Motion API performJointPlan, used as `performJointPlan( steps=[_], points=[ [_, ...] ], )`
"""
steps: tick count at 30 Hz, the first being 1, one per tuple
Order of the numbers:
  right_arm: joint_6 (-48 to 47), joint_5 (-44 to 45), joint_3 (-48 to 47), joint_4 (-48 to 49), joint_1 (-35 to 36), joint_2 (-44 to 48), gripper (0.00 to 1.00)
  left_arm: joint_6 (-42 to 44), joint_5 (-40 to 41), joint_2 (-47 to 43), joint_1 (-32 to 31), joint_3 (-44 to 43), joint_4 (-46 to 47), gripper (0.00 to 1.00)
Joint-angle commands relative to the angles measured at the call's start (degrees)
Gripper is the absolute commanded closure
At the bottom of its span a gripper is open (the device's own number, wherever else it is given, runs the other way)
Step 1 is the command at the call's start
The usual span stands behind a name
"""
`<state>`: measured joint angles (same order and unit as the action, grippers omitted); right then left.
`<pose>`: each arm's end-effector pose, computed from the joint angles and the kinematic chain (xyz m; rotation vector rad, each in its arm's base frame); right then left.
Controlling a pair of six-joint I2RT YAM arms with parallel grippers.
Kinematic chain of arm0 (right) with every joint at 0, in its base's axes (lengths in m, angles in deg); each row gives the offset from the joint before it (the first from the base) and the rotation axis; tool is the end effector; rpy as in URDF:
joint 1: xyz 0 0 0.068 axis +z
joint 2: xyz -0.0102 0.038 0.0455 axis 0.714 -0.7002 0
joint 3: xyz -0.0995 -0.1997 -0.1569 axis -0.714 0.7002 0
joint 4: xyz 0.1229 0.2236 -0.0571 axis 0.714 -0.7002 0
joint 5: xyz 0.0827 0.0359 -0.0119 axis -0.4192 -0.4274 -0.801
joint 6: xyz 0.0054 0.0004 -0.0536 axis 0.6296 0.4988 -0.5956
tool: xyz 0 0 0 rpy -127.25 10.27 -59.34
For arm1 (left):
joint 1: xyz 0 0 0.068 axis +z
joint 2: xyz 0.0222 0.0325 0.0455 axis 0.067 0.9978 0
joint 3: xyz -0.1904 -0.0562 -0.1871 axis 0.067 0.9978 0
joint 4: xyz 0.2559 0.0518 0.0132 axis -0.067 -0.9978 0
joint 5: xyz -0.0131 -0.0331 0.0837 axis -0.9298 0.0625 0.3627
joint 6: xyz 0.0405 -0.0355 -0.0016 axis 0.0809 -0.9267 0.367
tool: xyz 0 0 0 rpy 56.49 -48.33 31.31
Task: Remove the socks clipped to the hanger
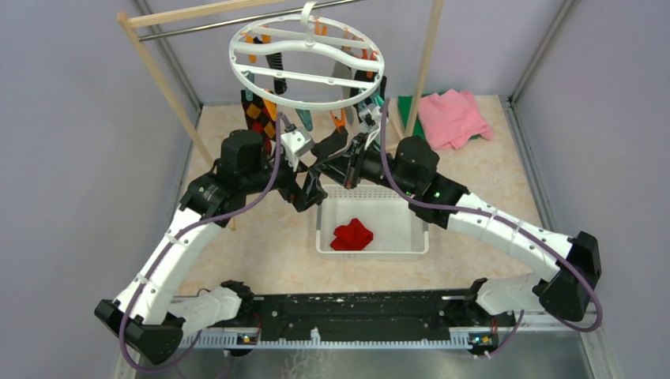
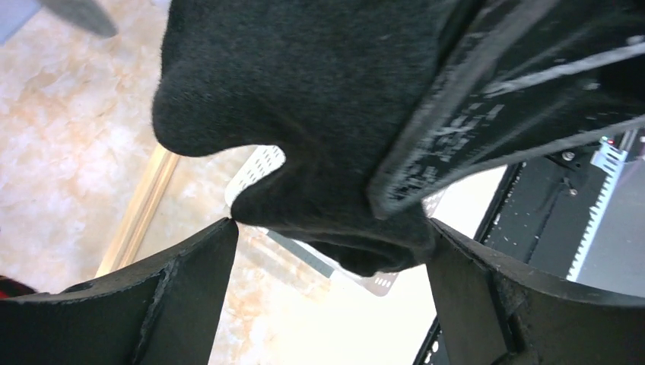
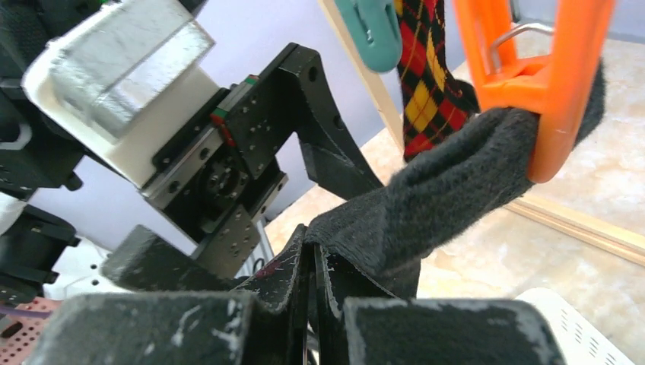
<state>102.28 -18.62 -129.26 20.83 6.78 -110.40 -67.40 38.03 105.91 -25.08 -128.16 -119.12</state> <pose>0.1810 0.2474 0.3980 -0.5231 1.5874 1.2841 0.1773 -0.1175 0.4018 0.9643 1.8378 -0.7312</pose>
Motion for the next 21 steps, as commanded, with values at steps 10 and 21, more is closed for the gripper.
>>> performJointPlan(
  steps=[10, 21],
  points=[
    [3.65, -0.37, -2.84, 1.83, 0.57, 0.59, 0.81, -1.76, 1.26, -0.96, 0.13, 1.74, 5.48, 0.69],
    [-7.27, 17.99, -7.73, -10.70, 0.57, 4.96, 0.35, -2.40, 4.11, -3.50, 0.10, 3.35, 6.57, 0.99]
  ],
)
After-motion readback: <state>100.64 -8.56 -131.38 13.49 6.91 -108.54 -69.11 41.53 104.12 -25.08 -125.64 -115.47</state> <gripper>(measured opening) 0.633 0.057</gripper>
